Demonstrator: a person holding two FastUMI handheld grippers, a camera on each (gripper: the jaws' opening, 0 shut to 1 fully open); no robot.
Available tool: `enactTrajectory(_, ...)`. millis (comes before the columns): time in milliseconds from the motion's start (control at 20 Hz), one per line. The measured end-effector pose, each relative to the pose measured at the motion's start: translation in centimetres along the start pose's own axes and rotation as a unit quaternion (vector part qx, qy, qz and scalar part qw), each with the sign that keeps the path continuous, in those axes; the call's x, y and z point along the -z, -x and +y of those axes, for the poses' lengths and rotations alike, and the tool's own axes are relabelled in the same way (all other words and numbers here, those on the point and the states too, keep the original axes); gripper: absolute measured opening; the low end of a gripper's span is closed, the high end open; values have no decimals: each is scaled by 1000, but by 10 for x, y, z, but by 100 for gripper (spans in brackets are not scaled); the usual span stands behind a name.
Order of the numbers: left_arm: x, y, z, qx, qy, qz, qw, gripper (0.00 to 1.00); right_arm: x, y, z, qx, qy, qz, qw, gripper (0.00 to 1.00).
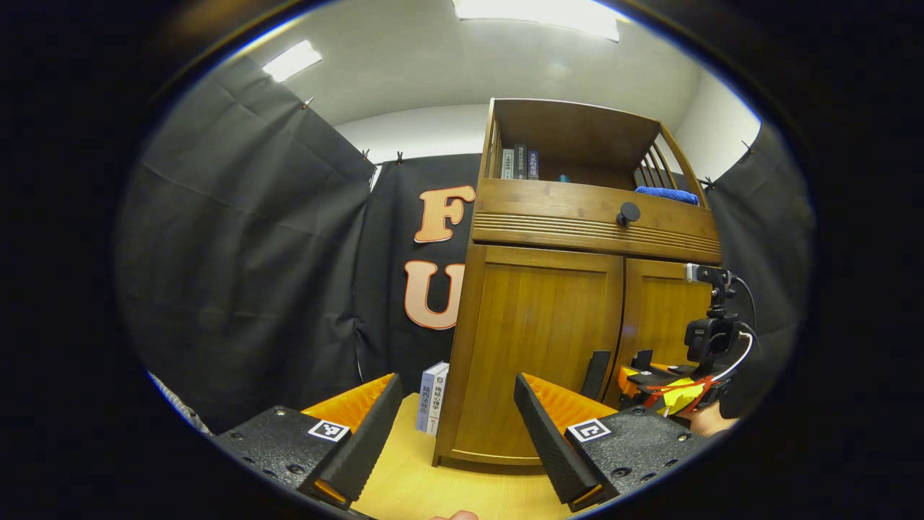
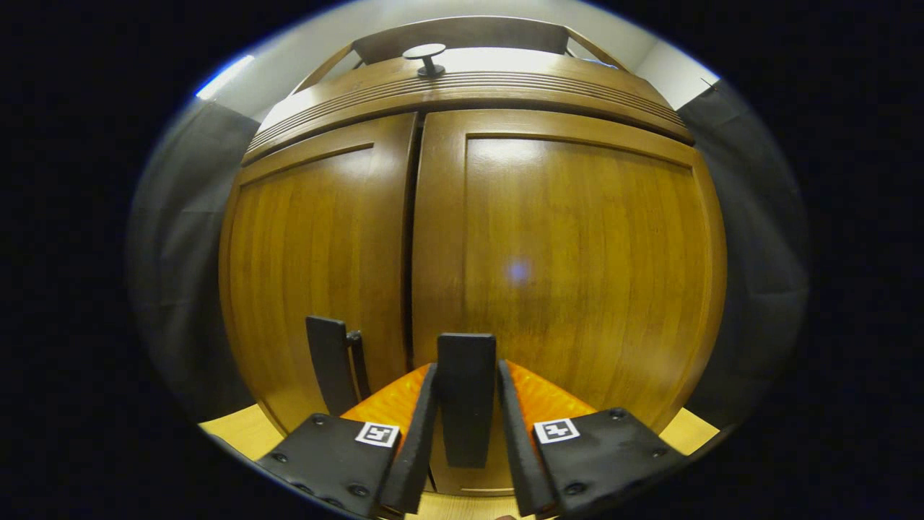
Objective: Open the right door of the double-door shoe cabinet with the right hand, and open the left door with the left hand.
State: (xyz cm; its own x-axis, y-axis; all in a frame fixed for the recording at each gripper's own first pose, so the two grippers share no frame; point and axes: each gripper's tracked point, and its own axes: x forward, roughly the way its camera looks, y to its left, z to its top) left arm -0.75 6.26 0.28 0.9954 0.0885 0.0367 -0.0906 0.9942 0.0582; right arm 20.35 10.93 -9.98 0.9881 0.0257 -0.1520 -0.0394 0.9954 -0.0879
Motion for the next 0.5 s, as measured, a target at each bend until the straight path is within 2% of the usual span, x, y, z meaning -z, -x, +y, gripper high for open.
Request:
enactTrajectory(50, 0, 0, 0, 1, 2, 0, 1000, 92, -1, 5, -1, -4, -8, 7, 1000, 46)
enactTrajectory(150, -3, 2, 1, 3, 5, -2, 1000, 92, 0, 4, 1, -20, -34, 17, 999, 39)
enactTrajectory(250, -4, 3, 3, 4, 5, -4, 1000, 92, 0, 4, 0, -25, -21, 22, 999, 33)
enactTrajectory(350, -4, 6, 3, 6, 4, -3, 1000, 92, 0, 4, -1, -22, -7, 27, 999, 33)
enactTrajectory(500, -6, 11, -1, 12, 2, 0, 1000, 92, -1, 10, 0, -30, -20, 37, 999, 33)
